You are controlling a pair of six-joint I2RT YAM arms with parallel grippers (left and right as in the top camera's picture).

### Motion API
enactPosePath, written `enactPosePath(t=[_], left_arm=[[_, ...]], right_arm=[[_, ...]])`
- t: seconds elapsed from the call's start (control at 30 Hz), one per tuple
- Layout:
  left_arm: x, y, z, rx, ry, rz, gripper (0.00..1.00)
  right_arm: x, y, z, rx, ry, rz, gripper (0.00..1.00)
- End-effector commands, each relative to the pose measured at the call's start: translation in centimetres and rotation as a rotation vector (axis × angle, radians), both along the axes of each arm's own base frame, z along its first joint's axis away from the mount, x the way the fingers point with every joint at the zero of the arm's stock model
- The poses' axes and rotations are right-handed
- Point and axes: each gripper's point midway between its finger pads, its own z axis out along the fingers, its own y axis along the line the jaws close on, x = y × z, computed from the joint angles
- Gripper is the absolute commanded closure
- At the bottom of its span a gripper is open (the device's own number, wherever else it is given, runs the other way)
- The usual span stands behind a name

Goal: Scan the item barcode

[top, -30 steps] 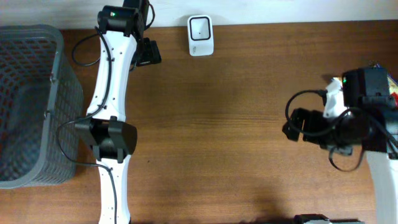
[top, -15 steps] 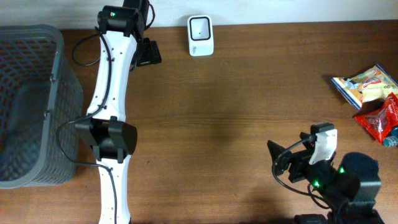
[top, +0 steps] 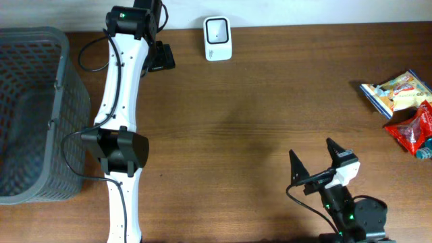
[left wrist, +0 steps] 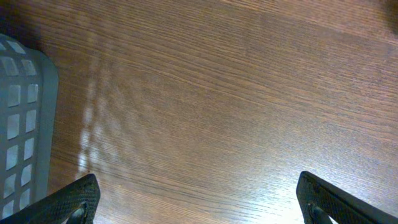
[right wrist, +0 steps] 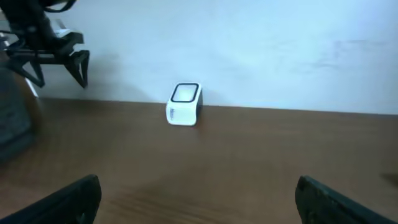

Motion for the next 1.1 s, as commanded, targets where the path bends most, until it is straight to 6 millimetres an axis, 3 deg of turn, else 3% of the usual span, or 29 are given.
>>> enactPosePath(t=[0.0, 0.37, 0.53, 1.07], left_arm=[[0.1, 0.2, 0.5, -0.003, -0.013, 0.002, 0.01], [0.1, 0.2, 0.5, -0.003, -0.013, 0.002, 0.01], [0.1, 0.2, 0.5, -0.003, -0.013, 0.002, 0.01], [0.1, 0.2, 0.5, -0.003, -0.013, 0.002, 0.01]], right_arm=[[0.0, -0.1, 0.0, -0.005, -0.08, -0.01, 0.02], [1.2, -3.4, -0.2, 0.012, -0.171, -0.21, 0.02], [1.4, -3.4, -5.5, -0.017, 0.044, -0.207, 0.02], [1.4, -4.2, -5.8, -0.024, 0.054, -0.251, 0.02]])
